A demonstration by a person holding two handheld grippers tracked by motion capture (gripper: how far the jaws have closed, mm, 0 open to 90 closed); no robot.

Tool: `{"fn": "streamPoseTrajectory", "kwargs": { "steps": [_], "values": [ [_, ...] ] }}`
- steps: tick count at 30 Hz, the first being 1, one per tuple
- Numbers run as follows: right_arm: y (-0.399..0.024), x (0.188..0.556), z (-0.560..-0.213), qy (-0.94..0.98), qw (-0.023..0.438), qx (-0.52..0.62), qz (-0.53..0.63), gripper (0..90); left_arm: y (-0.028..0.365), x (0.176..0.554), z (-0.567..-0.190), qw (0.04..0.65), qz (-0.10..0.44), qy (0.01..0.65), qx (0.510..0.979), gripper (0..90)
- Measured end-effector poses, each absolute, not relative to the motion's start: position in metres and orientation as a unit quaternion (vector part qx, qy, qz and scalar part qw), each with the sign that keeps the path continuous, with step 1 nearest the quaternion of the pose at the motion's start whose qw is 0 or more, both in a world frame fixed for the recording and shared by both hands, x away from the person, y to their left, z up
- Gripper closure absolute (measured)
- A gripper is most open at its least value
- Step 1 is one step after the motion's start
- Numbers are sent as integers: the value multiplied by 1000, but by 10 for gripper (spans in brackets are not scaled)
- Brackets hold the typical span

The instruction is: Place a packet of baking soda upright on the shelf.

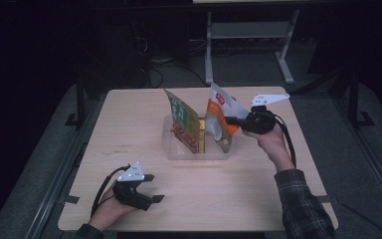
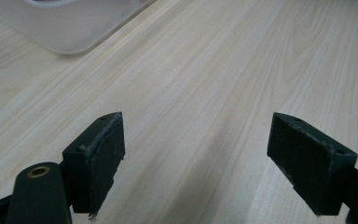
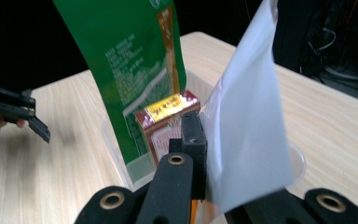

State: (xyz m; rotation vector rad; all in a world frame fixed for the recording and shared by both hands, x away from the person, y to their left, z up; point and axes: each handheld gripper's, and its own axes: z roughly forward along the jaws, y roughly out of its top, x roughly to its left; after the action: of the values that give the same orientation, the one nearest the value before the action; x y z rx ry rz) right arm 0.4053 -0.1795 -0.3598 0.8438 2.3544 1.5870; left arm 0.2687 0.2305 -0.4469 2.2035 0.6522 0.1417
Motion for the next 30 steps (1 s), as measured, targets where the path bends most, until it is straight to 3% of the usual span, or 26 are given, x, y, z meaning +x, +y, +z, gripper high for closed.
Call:
{"fn": "streamPoseTrajectory", "kwargs": {
  "steps": [13, 16, 19, 21, 24, 30],
  "values": [
    [-174, 406, -370, 805, 99, 289, 509, 864, 227, 268, -451, 401, 49, 251, 879, 184],
    [-177, 404, -367, 800, 109, 295, 511, 720, 227, 268, -451, 401, 49, 250, 880, 185],
    [-182, 399, -361, 796, 125, 307, 506, 498, 227, 268, -451, 401, 49, 250, 880, 185],
    [-186, 395, -359, 792, 134, 320, 503, 400, 228, 269, -451, 401, 49, 250, 880, 184],
    [-194, 387, -361, 788, 139, 333, 499, 307, 227, 269, -451, 401, 49, 247, 881, 185],
    [-210, 370, -365, 793, 133, 339, 487, 261, 226, 268, -451, 401, 48, 246, 881, 184]
  ]
}}
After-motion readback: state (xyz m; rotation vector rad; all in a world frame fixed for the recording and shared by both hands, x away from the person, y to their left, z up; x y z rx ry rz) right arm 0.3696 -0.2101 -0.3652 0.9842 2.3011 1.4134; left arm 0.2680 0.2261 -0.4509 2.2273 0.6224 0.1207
